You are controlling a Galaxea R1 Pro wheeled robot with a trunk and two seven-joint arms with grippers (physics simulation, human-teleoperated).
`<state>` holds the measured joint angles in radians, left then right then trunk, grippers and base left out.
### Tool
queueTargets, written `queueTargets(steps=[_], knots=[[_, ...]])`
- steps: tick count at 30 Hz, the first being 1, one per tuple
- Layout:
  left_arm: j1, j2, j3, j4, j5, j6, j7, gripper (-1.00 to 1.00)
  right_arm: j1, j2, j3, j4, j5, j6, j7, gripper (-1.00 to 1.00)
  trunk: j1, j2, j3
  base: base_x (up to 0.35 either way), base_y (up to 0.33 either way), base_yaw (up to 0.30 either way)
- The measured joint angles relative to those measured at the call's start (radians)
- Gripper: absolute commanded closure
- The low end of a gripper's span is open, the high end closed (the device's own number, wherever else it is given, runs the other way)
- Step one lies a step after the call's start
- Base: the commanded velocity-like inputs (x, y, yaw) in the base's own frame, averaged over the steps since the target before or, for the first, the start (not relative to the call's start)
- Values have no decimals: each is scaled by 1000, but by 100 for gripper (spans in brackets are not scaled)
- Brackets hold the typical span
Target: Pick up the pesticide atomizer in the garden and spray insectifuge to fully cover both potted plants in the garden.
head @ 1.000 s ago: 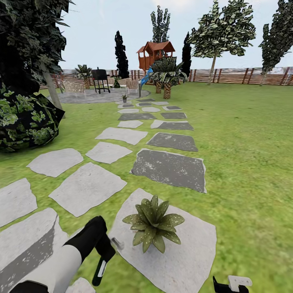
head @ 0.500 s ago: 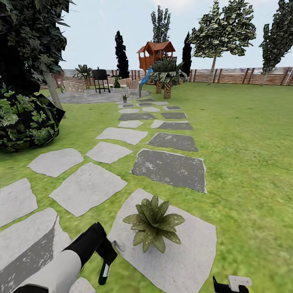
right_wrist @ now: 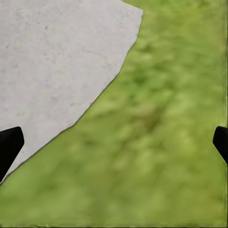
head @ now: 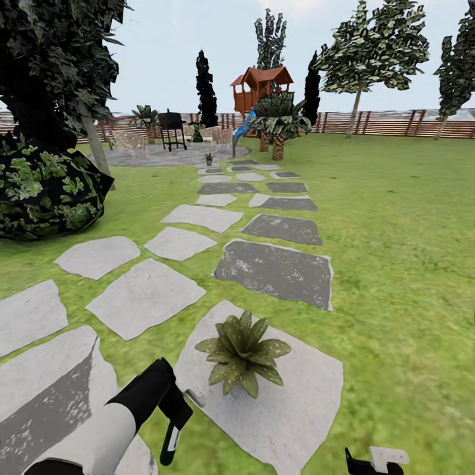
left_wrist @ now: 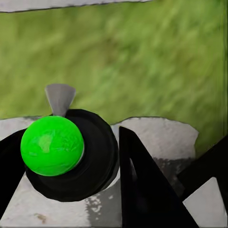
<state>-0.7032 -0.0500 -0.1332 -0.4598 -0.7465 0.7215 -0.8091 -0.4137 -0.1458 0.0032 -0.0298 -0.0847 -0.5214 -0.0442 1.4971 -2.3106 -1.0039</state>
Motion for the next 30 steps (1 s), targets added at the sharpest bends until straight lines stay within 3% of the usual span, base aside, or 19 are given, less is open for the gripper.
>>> queueTargets(steps=[6, 9, 12, 13, 14, 30], knots=[[-40, -39, -2, 1, -1, 22, 0, 100, 0, 0, 0, 0, 0, 0, 0, -100, 0, 0, 0, -169, -106, 0], [-90, -56, -7, 1, 3, 106, -1, 100, 0, 0, 0, 0, 0, 0, 0, -100, 0, 0, 0, -10, -5, 0], [-125, -71, -19, 1, 4, 130, -35, 100, 0, 0, 0, 0, 0, 0, 0, -100, 0, 0, 0, 0, 0, 0], [-130, -77, -66, 1, 7, 134, -74, 100, 0, 0, 0, 0, 0, 0, 0, -100, 0, 0, 0, 0, 0, 0], [-125, -81, -91, 1, 3, 134, -81, 100, 0, 0, 0, 0, 0, 0, 0, -100, 0, 0, 0, 0, 0, 0], [-113, -75, -108, 17, -4, 132, -77, 100, 0, 0, 0, 0, 0, 0, 0, -100, 0, 0, 0, 0, 0, -242]])
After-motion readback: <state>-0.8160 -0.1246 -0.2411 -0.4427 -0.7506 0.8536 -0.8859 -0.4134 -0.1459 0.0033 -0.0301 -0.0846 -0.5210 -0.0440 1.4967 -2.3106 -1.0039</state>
